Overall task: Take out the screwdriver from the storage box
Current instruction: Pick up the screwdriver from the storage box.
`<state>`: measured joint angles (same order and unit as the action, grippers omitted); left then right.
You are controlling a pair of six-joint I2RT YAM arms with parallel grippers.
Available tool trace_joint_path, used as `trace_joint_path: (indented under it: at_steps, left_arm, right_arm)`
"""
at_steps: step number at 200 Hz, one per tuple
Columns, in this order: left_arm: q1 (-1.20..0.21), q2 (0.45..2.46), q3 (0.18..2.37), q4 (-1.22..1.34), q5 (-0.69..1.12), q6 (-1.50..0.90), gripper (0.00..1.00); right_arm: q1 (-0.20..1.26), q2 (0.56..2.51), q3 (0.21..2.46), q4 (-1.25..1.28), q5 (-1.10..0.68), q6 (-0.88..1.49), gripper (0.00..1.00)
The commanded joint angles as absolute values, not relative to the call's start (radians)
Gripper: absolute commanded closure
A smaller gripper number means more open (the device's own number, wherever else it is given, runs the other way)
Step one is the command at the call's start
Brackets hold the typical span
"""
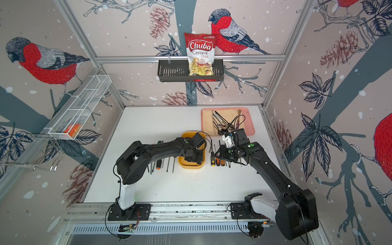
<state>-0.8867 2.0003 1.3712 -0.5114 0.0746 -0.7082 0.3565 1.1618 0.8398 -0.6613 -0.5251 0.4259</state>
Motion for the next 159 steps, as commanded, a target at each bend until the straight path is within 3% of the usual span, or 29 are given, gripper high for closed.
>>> trace_joint_path:
  at_steps: [1,50,83,159]
  left_arm:
    - [-0.89,2.011,1.362,-0.549,0.037,-0.708,0.55]
    - [-0.89,2.014,1.363,-0.552,0.037,-0.696,0.77]
    - [-0.888,1.979,1.368,-0.559,0.037,-0.691,0.85]
    - [-0.83,1.799,1.38,-0.611,0.0,-0.656,0.88]
  right_arm:
    - [0.359,1.159,0.835,-0.647,-0.51,0.443,0.67]
    - [0.358,1.169,0.834,-0.641,-0.5,0.448,0.67]
    - [0.358,1.172,0.825,-0.631,-0.5,0.453,0.67]
    - [0.368,1.195,0.85,-0.596,-0.502,0.478,0.68]
